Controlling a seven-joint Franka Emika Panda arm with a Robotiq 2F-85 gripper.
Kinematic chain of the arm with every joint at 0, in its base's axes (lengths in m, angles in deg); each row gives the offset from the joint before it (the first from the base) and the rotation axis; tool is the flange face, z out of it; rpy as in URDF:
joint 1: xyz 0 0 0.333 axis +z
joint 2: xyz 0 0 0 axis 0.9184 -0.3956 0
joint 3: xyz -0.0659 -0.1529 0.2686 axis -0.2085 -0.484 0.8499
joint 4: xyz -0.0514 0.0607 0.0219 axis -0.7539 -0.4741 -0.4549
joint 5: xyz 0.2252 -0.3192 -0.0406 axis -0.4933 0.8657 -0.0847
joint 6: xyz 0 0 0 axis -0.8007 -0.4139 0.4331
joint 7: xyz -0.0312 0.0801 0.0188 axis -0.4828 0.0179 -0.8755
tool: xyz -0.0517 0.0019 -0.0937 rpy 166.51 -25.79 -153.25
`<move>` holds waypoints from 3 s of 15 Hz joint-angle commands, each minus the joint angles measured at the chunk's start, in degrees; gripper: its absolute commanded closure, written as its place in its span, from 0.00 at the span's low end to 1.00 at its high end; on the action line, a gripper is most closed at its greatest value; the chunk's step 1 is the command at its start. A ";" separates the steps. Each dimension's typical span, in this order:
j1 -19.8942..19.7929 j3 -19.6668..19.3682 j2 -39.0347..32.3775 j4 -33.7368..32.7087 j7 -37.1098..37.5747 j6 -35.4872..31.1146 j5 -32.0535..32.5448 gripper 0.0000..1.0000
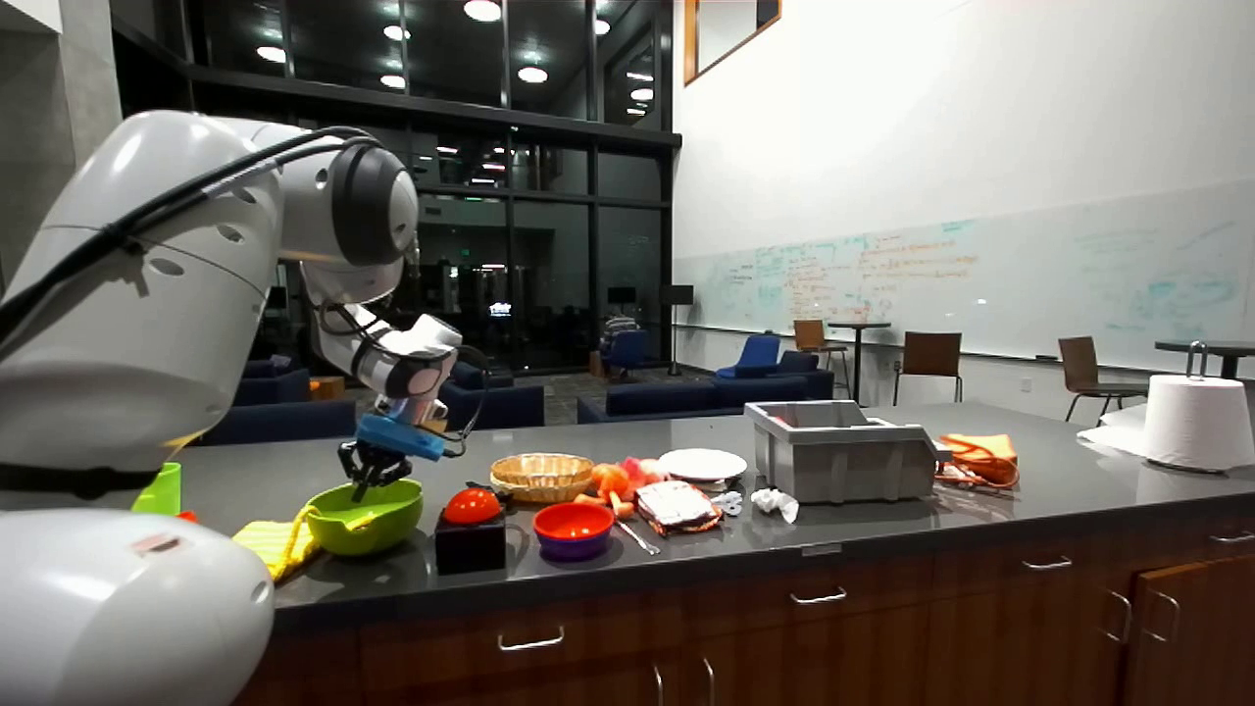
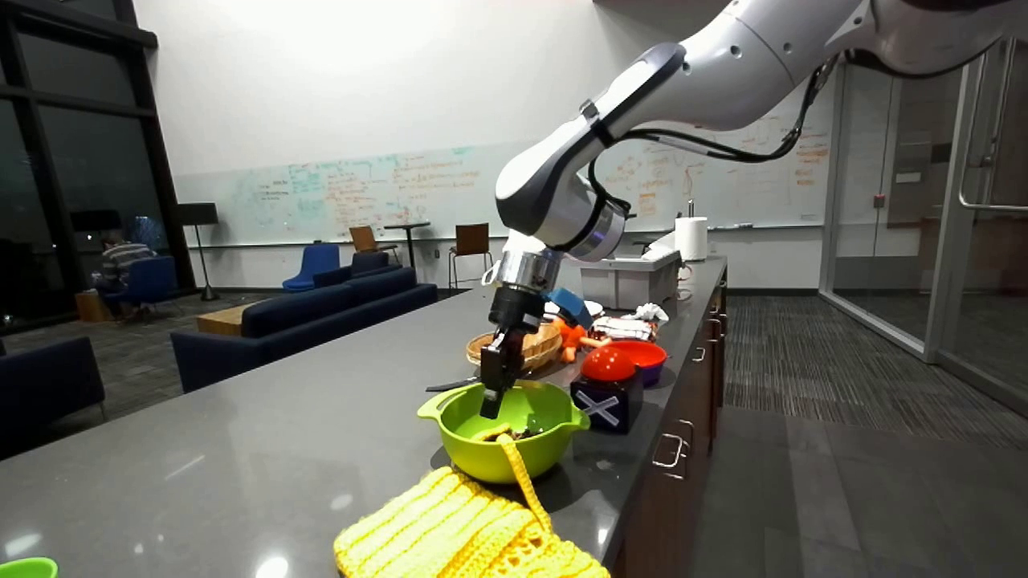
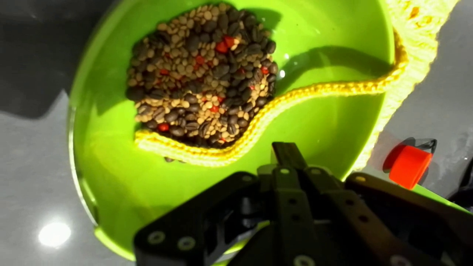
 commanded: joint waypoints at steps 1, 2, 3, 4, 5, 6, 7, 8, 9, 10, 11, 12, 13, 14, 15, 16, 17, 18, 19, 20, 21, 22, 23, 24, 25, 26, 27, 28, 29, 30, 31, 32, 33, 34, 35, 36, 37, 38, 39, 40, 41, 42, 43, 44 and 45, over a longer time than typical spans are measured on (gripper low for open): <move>0.28 0.38 1.78 2.17 0.65 -2.87 2.91 1.00; 0.40 0.38 1.66 2.25 0.76 -3.46 3.84 1.00; 0.66 0.19 1.53 2.47 1.02 -4.19 5.23 1.00; 0.79 0.11 1.36 2.67 1.21 -4.82 6.46 1.00; 0.88 0.02 1.25 3.01 1.46 -5.44 7.64 1.00; 0.90 0.02 1.17 3.54 1.68 -6.03 8.63 1.00; 0.91 0.02 1.08 4.09 1.83 -6.68 9.56 1.00; 0.89 0.01 1.05 4.76 1.94 -7.31 10.49 1.00; 0.89 0.01 1.02 5.31 2.19 -7.84 11.35 1.00; 0.83 0.08 0.94 5.80 2.42 -8.32 12.04 1.00; 0.75 0.18 0.93 6.21 2.63 -8.61 12.60 1.00; 0.65 0.29 0.93 6.55 2.80 -8.82 13.08 1.00; 0.65 0.32 0.87 6.84 2.97 -9.07 13.62 1.00; 0.63 0.41 0.90 7.04 3.09 -9.18 14.03 1.00; 0.64 0.45 0.88 7.14 3.10 -9.31 14.43 1.00; 0.88 0.31 0.78 7.06 3.30 -9.55 15.20 1.00; 1.03 0.19 0.83 7.08 3.43 -9.76 16.01 1.00; 1.30 -0.11 0.77 7.11 3.59 -10.42 17.26 1.00; 1.64 -0.57 0.62 7.00 4.02 -11.17 19.01 1.00; 1.87 -0.92 0.51 6.89 4.67 -11.73 20.72 1.00; 2.09 -1.37 0.25 6.72 5.27 -12.46 22.71 1.00; 2.27 -1.69 0.12 6.59 5.98 -12.94 24.50 1.00; 2.49 -2.12 0.00 6.41 6.64 -13.23 26.54 1.00; 2.61 -2.43 -0.17 6.28 7.33 -13.51 28.20 1.00; 2.74 -2.72 -0.29 6.18 7.95 -13.74 29.70 1.00; 2.83 -2.90 -0.34 6.12 8.49 -13.88 30.94 1.00; 2.89 -3.03 -0.41 6.08 8.97 -14.00 31.93 1.00; 3.04 -3.18 -0.46 6.06 9.45 -14.22 32.98 1.00; 3.16 -3.29 -0.49 6.01 9.82 -14.35 33.82 1.00; 3.29 -3.36 -0.52 5.94 10.31 -14.52 34.57 1.00; 3.38 -3.34 -0.47 5.91 10.53 -14.54 35.08 1.00; 3.43 -3.27 -0.45 5.95 10.74 -14.72 35.41 1.00; 3.57 -3.35 -0.44 5.93 11.13 -14.87 35.94 1.00; 3.68 -3.48 -0.36 5.92 11.36 -15.11 36.41 1.00; 3.72 -3.54 -0.36 5.95 11.53 -15.37 36.77 1.00; 3.72 -3.50 -0.29 6.00 11.71 -15.52 36.91 1.00; 3.71 -3.44 -0.20 6.08 11.88 -15.67 37.02 1.00; 3.47 -3.05 -0.08 6.15 11.82 -15.58 36.46 1.00; 3.27 -2.71 0.03 6.21 11.71 -15.54 35.88 1.00; 2.89 -2.06 0.31 6.36 11.42 -15.15 34.84 1.00; 2.57 -1.51 0.51 6.49 11.14 -14.82 33.89 1.00; 2.32 -0.98 0.95 6.82 10.85 -14.80 33.02 1.00; 1.97 -0.37 1.46 7.23 10.41 -14.91 32.02 1.00; 1.66 0.23 1.85 7.45 10.02 -14.95 31.00 1.00; 1.18 1.10 2.38 7.76 9.46 -15.12 29.58 1.00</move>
